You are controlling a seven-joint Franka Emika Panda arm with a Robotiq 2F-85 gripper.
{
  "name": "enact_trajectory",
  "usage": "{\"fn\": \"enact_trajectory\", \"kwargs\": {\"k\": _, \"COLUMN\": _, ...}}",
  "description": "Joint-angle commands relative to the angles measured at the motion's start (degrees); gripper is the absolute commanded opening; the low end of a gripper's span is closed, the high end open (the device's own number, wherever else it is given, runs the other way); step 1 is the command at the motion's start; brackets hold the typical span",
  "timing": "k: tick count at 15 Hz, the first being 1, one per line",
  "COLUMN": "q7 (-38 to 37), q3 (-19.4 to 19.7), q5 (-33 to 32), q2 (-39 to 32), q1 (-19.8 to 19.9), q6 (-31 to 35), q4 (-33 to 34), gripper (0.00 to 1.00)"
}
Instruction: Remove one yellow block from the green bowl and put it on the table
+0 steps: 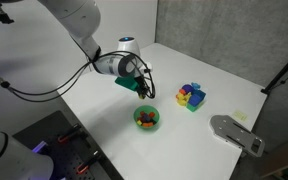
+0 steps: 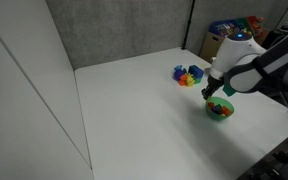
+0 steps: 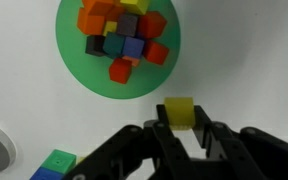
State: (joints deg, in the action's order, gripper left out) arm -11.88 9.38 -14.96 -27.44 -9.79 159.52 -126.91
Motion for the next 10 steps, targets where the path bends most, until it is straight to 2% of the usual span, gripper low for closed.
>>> {"fn": "enact_trajectory", "kwargs": {"k": 1, "q7": -1.9, "q3": -2.4, "q5": 1.1, "q2": 0.6, "q1": -2.5, "q6": -2.8, "q4": 0.7, "gripper": 0.10}}
{"fn": "enact_trajectory", "kwargs": {"k": 5, "q7": -3.7, "q3": -4.1, "q5": 0.8, "q2": -2.6, "q1": -4.8, "q6": -2.4, "q4": 2.2, "gripper": 0.10}}
{"fn": "enact_trajectory", "kwargs": {"k": 10, "q7": -5.2, "q3": -3.0, "q5": 0.4, "q2": -7.5, "q1": -7.3, "q6": -3.1, "q4": 4.7, "gripper": 0.10}}
